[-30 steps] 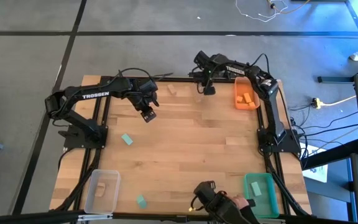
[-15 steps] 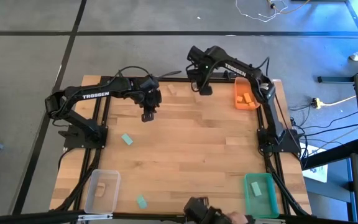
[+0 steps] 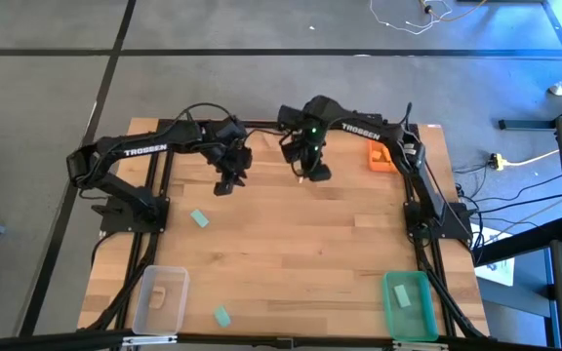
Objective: Sort & place blocks by color
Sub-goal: Put the brown block into the transparent bin
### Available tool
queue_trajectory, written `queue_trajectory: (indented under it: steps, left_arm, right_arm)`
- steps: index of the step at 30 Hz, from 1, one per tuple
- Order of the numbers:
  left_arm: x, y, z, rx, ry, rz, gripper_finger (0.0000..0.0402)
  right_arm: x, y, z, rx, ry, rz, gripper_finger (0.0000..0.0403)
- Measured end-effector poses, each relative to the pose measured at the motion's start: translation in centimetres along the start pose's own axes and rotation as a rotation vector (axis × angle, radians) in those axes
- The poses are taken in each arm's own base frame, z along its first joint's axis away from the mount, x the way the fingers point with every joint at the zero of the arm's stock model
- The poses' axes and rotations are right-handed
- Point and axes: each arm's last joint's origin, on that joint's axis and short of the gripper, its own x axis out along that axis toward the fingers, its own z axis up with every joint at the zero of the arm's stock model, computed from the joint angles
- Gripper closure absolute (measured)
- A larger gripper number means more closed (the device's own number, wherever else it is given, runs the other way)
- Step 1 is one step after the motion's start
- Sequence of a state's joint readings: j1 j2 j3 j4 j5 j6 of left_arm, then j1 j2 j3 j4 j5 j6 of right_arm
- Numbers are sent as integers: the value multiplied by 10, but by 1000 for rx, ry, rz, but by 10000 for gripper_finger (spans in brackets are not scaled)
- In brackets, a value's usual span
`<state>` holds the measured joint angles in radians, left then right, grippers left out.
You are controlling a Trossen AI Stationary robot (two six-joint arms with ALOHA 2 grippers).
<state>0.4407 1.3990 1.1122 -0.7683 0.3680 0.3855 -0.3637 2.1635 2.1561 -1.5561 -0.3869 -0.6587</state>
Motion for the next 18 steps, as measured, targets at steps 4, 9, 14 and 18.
queue_trajectory:
  steps: [4, 9, 14, 18]
  left_arm:
    - [-24, -11, -1, 40, -47, 45, 285]
    - [-59, -27, -11, 37, -78, 107, 286]
    - [-74, -38, -20, -19, -57, 126, 286]
    - [-72, -44, -21, -17, -21, 136, 286]
  right_arm:
    - [5, 11, 6, 23, 23, 17, 358]
    - [6, 14, 7, 42, 60, -34, 358]
    - [6, 14, 7, 53, 64, -43, 358]
    - [6, 14, 8, 49, 57, -46, 358]
